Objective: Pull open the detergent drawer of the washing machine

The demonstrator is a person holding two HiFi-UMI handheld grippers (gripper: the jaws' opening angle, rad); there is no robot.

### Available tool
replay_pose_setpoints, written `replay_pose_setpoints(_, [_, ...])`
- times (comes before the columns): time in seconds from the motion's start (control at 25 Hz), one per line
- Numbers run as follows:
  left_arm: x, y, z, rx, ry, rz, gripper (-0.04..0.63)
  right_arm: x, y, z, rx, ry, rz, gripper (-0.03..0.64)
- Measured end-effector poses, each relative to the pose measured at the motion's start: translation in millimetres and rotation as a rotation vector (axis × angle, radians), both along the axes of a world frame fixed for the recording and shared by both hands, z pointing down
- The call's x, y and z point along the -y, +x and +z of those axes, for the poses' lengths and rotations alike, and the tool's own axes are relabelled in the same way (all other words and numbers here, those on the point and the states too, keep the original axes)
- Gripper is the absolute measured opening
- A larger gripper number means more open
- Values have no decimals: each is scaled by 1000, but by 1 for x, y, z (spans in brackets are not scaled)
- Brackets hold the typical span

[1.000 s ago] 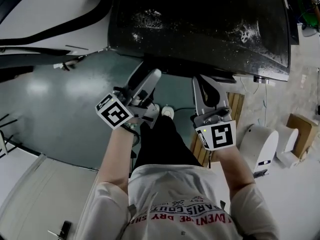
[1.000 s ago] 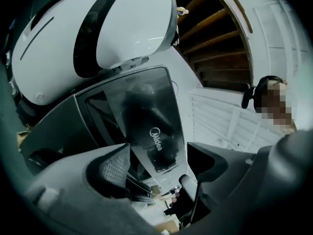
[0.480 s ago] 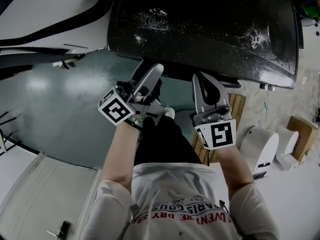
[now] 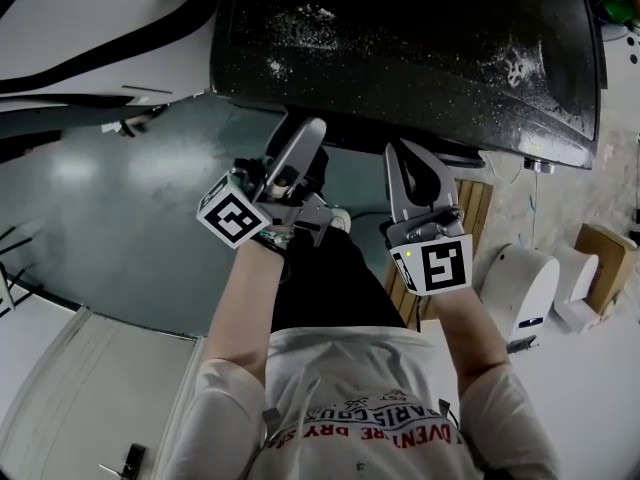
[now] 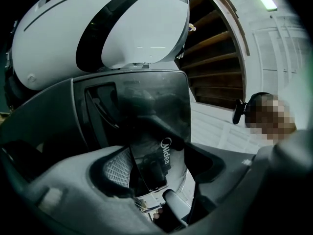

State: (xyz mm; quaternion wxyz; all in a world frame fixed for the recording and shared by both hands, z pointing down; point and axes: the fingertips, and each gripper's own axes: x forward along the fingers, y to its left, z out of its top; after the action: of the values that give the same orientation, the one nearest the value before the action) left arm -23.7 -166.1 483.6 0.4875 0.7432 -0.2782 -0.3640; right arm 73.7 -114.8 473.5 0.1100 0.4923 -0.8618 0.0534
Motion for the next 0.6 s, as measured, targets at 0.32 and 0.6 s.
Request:
replay_pose_setpoints(0.32, [-2, -2, 3, -21, -7, 11, 319, -8, 3, -7, -30, 44, 21, 2])
replay_pose_setpoints(0.6, [-25, -6, -1, -13, 26, 20, 296, -14, 16, -11, -35, 58, 65, 2])
